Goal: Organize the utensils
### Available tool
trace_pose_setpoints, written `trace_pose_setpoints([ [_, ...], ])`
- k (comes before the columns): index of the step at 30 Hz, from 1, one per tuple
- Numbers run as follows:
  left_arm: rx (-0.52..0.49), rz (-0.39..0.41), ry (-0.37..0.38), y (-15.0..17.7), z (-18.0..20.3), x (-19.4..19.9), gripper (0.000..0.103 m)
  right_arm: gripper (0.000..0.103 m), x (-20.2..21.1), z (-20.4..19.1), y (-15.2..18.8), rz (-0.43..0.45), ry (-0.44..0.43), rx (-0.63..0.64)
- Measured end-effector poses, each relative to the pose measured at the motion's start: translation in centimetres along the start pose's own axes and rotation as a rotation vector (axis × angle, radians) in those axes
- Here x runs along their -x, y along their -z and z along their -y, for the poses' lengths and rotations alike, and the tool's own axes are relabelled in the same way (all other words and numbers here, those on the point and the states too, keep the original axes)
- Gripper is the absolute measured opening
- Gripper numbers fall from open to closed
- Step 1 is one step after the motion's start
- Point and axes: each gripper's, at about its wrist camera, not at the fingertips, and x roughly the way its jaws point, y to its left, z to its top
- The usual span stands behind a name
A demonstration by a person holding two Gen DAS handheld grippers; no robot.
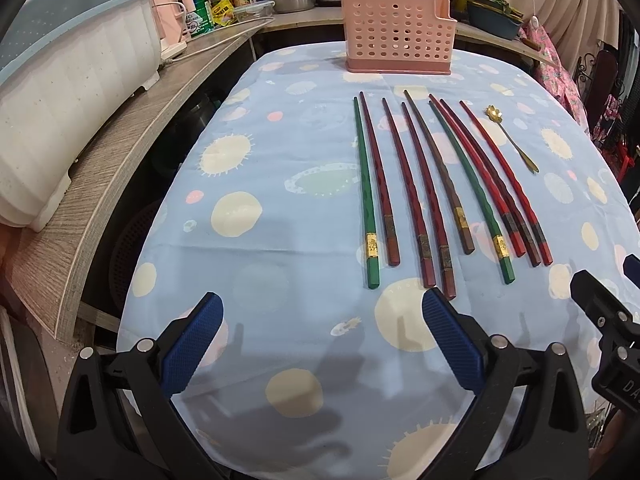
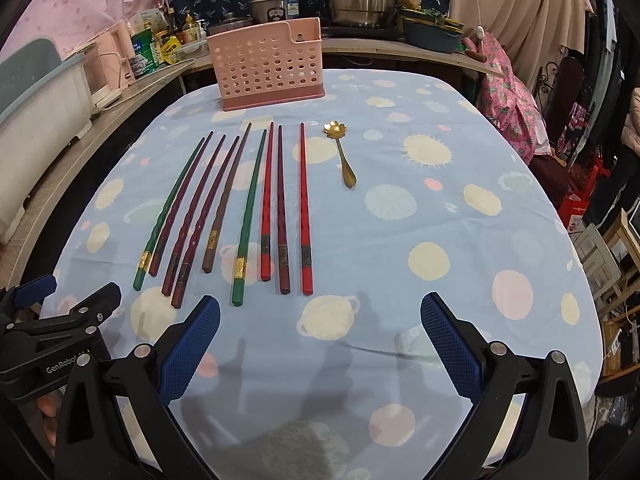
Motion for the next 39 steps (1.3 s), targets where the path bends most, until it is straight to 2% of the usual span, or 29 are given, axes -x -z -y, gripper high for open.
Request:
trace_pose_setpoints([
  [39,0.000,0.005,-0.002,0.02,-0.15,-0.15,0.095,0.096,-0.28,0.45,0.23,-0.003,-0.006,-0.014],
])
